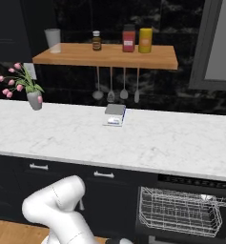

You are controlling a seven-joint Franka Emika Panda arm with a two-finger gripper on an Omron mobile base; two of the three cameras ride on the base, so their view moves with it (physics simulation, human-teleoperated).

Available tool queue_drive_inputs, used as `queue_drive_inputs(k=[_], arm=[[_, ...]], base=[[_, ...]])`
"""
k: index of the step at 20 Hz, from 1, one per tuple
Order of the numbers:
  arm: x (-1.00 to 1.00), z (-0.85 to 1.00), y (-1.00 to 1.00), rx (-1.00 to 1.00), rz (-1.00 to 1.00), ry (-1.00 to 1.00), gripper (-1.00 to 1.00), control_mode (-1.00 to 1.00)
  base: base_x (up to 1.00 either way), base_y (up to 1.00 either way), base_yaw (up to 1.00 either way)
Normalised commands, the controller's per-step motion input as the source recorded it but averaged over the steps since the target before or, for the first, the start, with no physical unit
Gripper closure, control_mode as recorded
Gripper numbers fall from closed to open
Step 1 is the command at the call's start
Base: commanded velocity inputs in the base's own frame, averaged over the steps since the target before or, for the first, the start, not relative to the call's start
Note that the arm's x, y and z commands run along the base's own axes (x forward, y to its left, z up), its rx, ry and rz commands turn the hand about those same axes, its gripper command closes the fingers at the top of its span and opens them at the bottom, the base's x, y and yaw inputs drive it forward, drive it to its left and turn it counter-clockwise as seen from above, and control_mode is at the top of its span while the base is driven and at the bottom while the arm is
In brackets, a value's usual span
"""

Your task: Pick up the cup and bowl from the counter, place them in the dishwasher, and close the dishwasher door.

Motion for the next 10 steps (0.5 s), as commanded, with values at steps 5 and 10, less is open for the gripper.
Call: queue_drive_inputs(k=[5, 10], arm=[[1.0, 0.0, 0.02, 0.19, 0.13, -0.53, -1.0, -1.0], [1.0, -0.02, 0.0, 0.15, 0.11, -0.49, -1.0, -1.0]], base=[[0.0, 0.0, 0.0], [0.0, 0.0, 0.0]])
